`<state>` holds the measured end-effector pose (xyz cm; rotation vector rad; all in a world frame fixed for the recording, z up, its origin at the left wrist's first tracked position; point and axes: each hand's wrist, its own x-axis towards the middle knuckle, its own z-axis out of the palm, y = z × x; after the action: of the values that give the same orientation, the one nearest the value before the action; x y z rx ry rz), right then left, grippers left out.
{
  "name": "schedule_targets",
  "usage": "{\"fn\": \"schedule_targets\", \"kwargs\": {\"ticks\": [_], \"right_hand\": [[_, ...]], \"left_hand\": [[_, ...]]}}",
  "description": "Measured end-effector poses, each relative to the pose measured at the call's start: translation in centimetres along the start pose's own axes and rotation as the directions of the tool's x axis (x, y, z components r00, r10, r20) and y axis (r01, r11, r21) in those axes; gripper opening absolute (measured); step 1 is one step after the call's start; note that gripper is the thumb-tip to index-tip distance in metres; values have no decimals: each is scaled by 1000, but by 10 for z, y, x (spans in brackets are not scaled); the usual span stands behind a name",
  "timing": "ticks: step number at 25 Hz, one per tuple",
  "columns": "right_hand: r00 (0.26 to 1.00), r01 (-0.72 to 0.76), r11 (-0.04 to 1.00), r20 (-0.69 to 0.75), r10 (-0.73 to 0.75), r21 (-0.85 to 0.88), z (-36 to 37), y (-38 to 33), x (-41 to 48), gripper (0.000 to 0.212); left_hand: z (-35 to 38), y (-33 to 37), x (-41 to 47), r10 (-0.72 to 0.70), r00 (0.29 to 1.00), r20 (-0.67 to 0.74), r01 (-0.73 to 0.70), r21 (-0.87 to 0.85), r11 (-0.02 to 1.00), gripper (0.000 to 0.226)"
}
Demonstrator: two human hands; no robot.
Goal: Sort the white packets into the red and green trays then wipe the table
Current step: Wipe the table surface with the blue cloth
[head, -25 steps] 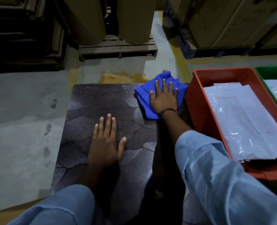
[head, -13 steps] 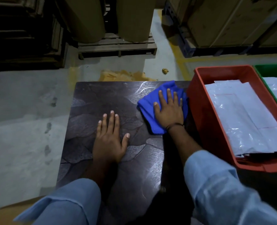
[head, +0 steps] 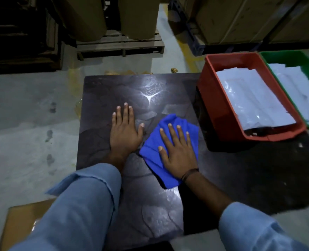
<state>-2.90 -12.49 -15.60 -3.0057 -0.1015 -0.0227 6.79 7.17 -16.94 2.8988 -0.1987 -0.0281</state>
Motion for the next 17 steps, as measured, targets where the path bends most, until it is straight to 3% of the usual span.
{"fn": "schedule_targets", "kwargs": {"ticks": [3,6,9,12,17], "right_hand": [[998,27,999,50,-25,-35,-12,7,-85,65],[997,23,995,74,-16,-94,-19,49,-126,64],[994,-74,992,68,82,-105,-20,79,-103,64],[983,-181,983,34,182,-36,-14,58,-50,63],[995,95,995,16,-94,-26,-9,48,-71,62]], "left_hand": [[0,26,-39,-61,998,16,62,-32,998,78],[6,68,-114,-3,999,34,5,-58,998,78],[12,92,-178,89,995,51,-88,-29,996,76],[14,93,-191,91,995,43,-91,2,996,76],[27,90,-188,132,990,-43,-131,36,991,72]]}}
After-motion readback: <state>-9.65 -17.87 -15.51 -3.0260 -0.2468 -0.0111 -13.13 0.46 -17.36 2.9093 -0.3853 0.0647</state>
